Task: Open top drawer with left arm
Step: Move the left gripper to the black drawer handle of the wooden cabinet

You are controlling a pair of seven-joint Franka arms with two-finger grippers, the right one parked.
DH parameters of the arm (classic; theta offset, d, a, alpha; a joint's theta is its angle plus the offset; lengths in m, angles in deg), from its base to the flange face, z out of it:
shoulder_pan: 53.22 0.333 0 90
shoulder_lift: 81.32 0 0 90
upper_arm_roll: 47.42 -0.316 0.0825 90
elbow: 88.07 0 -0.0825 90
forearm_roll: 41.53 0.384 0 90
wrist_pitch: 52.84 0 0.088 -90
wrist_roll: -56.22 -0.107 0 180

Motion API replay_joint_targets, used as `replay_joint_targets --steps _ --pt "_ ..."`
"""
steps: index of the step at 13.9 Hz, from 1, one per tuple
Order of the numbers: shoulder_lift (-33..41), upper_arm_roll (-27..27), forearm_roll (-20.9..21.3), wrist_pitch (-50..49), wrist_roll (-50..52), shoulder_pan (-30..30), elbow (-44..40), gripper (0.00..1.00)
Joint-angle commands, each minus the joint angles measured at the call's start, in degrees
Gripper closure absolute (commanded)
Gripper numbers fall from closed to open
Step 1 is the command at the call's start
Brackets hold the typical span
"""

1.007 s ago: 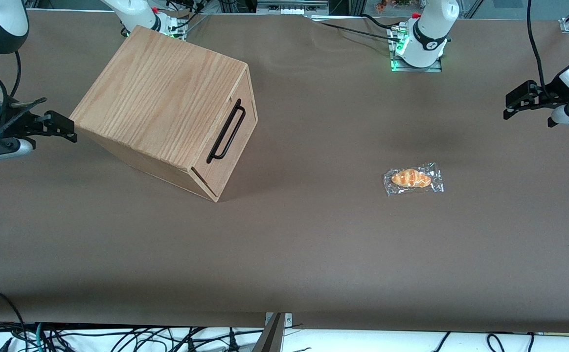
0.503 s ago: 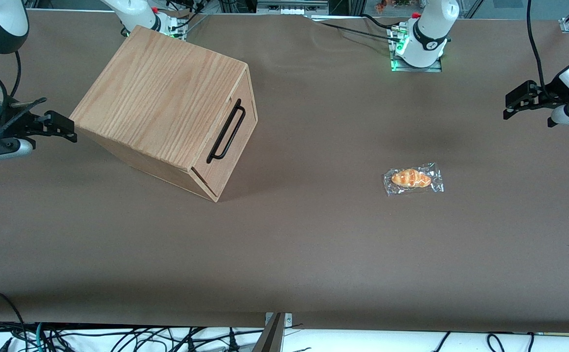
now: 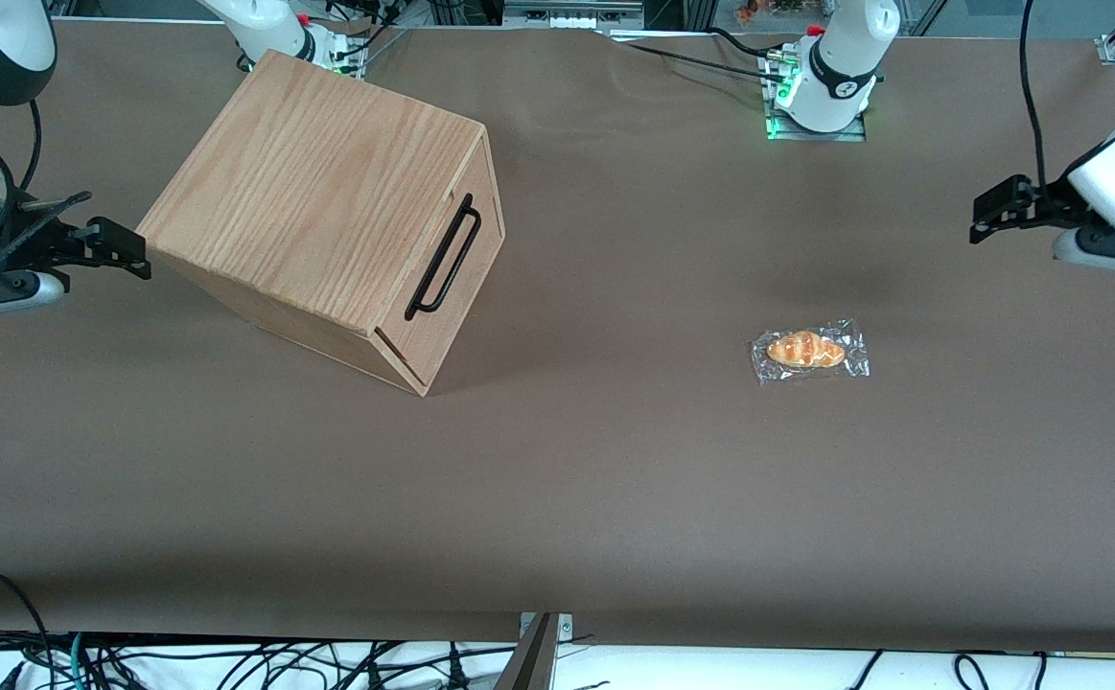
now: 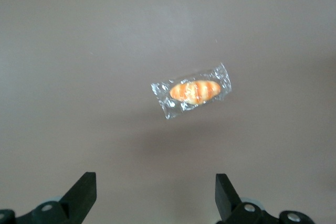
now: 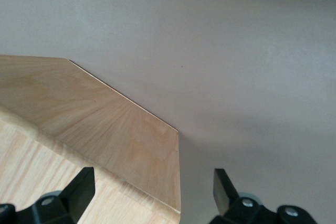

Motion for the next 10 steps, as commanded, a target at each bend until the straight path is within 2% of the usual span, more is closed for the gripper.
replay_joint_targets --steps 1,4,6,8,10 --pt "-3.63 4.53 2.14 -1.63 0.35 -0.59 -0.7 0.0" --pt "-7.41 11.38 0.73 -2.42 0.44 -0.68 -1.05 0.0" --pt "-9.95 14.91 -5.48 -1.11 1.84 -0.77 -1.23 0.0" --pt "-11.02 18.42 -9.1 3.79 6.31 -2.43 -1.23 0.0" --pt "-13.21 19.58 -12.61 9.06 10.97 -5.93 -1.31 0.0"
